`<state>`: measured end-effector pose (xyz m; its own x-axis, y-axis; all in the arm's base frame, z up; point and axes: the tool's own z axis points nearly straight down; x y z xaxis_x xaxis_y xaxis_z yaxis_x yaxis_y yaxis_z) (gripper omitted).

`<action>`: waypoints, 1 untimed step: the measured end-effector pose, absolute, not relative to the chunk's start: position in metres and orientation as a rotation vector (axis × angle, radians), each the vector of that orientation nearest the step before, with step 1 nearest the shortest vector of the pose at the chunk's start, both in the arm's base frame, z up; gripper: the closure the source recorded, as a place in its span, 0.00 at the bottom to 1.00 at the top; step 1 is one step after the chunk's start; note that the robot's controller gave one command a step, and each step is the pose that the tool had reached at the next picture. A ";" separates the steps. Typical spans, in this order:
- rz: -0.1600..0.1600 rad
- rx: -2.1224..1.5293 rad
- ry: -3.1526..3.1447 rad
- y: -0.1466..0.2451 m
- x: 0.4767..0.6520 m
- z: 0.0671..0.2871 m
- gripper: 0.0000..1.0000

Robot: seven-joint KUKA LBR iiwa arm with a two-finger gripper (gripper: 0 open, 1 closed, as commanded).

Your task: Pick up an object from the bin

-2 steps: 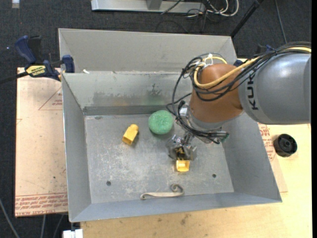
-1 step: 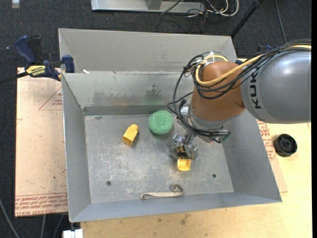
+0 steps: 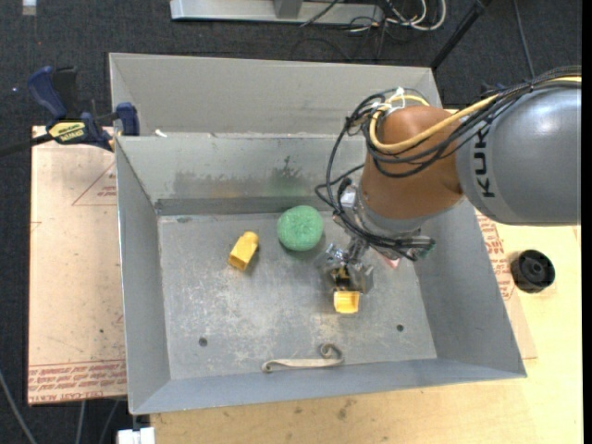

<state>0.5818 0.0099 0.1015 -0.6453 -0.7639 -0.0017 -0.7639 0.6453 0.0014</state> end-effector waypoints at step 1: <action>-0.001 -1.319 2.844 0.010 0.584 0.109 1.00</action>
Offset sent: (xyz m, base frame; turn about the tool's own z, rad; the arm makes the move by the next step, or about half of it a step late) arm 0.0001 -0.0001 0.0759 0.0000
